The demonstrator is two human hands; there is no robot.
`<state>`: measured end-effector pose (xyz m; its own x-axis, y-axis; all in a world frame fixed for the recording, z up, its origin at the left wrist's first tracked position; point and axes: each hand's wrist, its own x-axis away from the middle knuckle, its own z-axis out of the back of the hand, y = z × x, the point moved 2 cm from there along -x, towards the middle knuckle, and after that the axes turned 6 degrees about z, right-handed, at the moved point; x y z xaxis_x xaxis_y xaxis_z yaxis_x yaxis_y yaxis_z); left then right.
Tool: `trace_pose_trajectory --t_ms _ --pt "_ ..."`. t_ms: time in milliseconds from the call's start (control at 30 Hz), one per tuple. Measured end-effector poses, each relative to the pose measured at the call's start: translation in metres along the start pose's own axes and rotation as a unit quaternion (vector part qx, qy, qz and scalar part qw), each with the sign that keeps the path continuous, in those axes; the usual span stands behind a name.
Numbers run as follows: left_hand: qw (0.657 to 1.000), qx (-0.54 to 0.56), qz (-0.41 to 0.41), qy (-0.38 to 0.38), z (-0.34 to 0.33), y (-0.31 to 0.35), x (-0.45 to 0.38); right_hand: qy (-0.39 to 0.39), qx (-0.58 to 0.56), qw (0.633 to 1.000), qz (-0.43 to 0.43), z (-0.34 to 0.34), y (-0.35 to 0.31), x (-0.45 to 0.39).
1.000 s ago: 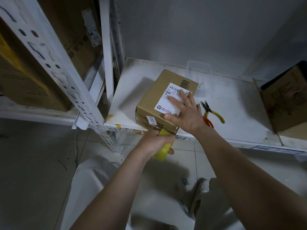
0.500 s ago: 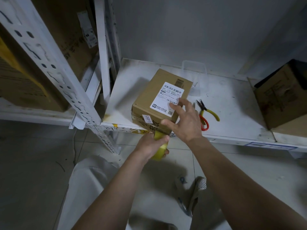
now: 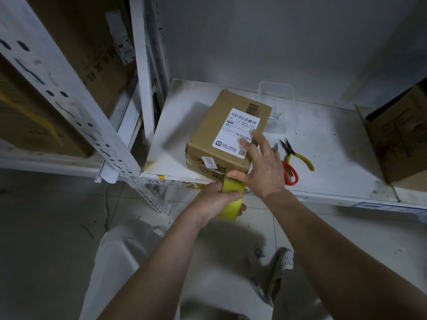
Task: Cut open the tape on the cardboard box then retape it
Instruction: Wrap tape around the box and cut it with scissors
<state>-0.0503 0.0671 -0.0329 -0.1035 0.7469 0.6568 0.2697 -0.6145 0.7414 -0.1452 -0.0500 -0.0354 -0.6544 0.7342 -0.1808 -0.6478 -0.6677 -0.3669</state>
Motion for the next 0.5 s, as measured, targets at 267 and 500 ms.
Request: trace_pose_trajectory --t_ms 267,500 --pt "0.997 -0.01 0.034 0.063 -0.0002 -0.0029 -0.0056 0.01 0.002 1.0 -0.002 -0.0026 0.0011 -0.0002" --pt "0.997 0.023 0.045 0.061 -0.0003 -0.0012 -0.0005 0.014 -0.058 0.998 0.013 -0.0039 0.003 0.0032"
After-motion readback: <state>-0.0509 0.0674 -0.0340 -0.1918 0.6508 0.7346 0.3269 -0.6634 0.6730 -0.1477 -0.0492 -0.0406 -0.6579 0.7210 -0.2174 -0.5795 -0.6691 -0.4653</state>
